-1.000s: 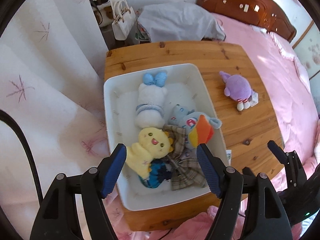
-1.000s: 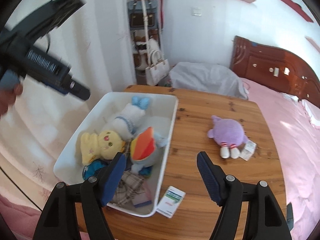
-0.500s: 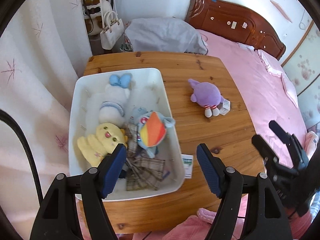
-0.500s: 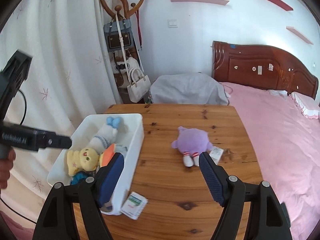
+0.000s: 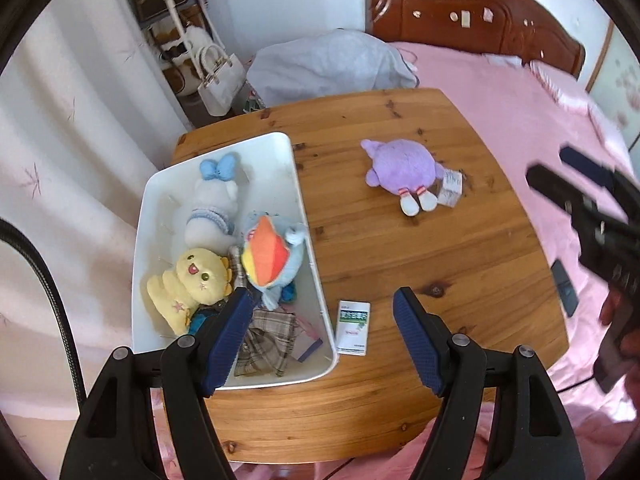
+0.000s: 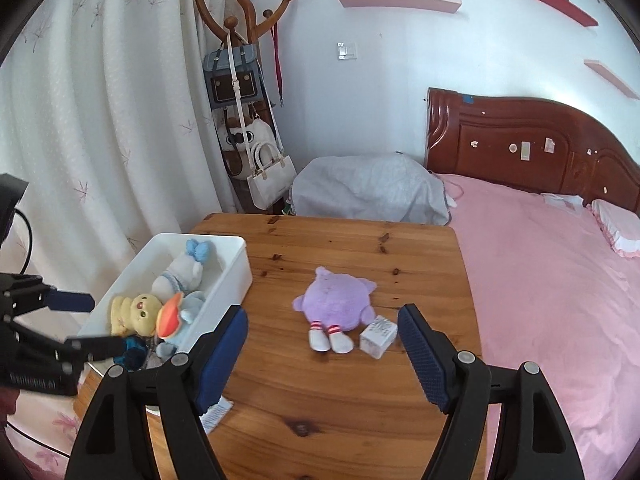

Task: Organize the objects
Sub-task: 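Move the left tool to the green-print medicine box while the right tool reaches the snowflake box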

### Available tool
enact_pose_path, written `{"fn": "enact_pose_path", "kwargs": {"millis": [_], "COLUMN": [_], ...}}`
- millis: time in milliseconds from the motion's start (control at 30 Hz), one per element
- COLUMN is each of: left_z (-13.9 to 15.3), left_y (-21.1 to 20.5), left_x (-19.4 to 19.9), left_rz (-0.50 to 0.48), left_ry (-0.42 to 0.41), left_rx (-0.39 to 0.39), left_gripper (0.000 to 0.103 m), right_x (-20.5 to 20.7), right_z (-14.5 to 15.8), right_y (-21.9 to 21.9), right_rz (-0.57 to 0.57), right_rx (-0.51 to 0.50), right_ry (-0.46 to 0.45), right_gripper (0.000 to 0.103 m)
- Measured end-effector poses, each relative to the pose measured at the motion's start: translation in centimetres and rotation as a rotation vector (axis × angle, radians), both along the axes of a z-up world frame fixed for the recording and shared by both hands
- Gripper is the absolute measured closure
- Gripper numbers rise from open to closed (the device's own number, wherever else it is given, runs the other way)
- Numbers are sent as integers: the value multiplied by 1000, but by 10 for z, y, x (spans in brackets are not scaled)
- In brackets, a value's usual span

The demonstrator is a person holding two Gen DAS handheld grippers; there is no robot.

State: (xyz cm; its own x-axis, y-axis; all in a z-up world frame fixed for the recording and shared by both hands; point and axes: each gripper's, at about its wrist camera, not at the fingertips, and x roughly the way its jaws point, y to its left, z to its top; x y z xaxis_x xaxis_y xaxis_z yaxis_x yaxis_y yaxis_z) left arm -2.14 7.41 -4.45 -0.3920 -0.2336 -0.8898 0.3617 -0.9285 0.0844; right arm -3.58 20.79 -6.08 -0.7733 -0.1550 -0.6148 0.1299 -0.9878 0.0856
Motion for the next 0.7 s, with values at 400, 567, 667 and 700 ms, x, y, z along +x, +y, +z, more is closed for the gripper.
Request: {"fn": "enact_pose_path", "kwargs": {"millis": [400,567,667,700], "left_z": [-47,-69,-83,-86], "left_y": [64,85,98,100], "left_x": [-29,-39,-43,-44], "left_rz": [-18,-117,-243,-280], "left_ry": [-182,-285,-353,-365], "left_rx": [-152,-256,-354,-379], "left_gripper": [27,27,27,27], "right_x": [-33,-51,-61,-63], "right_z": [-23,-39,-49,-52], "right_y": [51,65,70,71], "right_rz": [70,84,91,95], "right_rx": [-37,-49,-53,-53], "right_ry": [-61,-109,-145,-152], "right_gripper": [25,25,25,25]}}
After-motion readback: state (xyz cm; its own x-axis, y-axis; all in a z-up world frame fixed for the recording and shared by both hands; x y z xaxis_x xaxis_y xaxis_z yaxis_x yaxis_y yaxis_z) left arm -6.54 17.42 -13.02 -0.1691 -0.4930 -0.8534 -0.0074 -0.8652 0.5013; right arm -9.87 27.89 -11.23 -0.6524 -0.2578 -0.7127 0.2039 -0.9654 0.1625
